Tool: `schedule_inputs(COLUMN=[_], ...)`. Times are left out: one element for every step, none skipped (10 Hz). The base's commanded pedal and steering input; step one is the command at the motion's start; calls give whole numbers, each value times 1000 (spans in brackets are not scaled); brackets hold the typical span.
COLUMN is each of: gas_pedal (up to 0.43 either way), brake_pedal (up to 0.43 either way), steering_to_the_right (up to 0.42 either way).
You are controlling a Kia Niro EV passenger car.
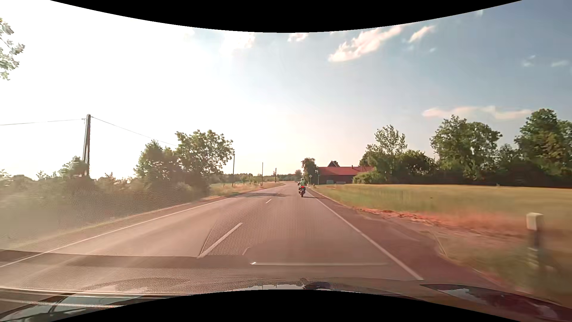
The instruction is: Follow the waypoints while adhering to traffic rules and regulations
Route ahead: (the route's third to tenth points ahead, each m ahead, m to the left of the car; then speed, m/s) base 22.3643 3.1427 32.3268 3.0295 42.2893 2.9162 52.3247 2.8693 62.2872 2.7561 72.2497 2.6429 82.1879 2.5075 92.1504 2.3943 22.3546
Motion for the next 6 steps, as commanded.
schedule_inputs(gas_pedal=[209, 209, 209, 209, 209, 209], brake_pedal=[0, 0, 0, 0, 0, 0], steering_to_the_right=[1, 1, 0, -1, 0, 0])
